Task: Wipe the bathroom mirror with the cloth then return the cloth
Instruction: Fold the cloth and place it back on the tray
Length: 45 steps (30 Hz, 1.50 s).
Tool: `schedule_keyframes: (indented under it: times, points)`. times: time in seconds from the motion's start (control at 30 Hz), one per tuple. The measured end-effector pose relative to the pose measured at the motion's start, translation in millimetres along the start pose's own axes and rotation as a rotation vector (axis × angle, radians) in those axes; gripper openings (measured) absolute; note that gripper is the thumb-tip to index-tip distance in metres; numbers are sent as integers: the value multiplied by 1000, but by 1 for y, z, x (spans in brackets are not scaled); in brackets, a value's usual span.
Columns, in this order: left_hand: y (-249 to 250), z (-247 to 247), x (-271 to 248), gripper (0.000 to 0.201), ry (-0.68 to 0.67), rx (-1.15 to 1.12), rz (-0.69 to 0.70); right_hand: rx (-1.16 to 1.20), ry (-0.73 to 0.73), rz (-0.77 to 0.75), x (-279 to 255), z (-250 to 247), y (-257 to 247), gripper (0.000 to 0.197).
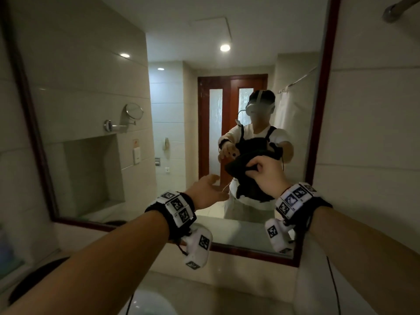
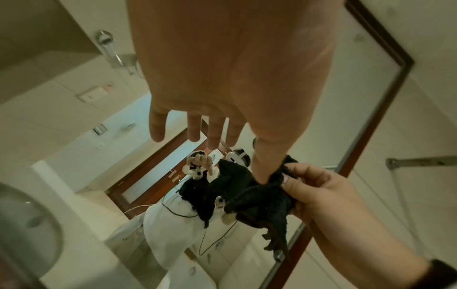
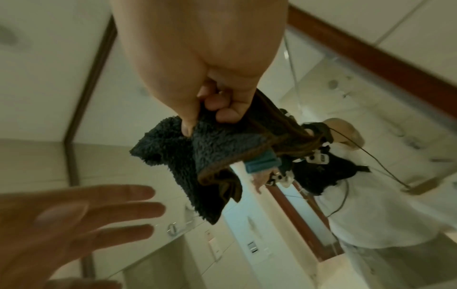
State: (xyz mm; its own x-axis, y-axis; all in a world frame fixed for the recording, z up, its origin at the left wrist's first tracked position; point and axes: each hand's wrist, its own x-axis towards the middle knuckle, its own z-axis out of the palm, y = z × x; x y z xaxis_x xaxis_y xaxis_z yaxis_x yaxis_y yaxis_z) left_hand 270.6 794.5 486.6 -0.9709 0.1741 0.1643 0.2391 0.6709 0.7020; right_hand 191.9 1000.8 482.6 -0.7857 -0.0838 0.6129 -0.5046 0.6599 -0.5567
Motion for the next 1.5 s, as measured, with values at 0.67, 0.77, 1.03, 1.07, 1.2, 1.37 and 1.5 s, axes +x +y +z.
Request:
schedule_keyframes:
  times: [0.67, 0.77, 1.03, 1.07, 1.2, 1.37, 1.5]
  points:
    - [-292, -218, -257, 18, 429, -708, -291, 413, -447, -49, -176, 348, -339, 23]
    - [-322, -237, -272, 20, 445, -609, -333, 470, -606, -45, -189, 383, -358, 23]
    - [-391, -266, -262, 23, 412, -313, -390, 332, -765, -91, -149, 454, -333, 66]
    - [-395, -269, -257, 20, 380, -284, -380, 332, -810, -74, -141, 463, -328, 79]
    - [-426, -282, -230, 12, 298, -222, -331, 347, -980, -81, -114, 509, -309, 51]
    - [-476, -295, -206, 7, 303, -117, -340, 390, -993, 38, -99, 548, -301, 12]
    - [-520, -301, -187, 14, 329, -124, -384, 473, -957, 215, -93, 587, -294, 12]
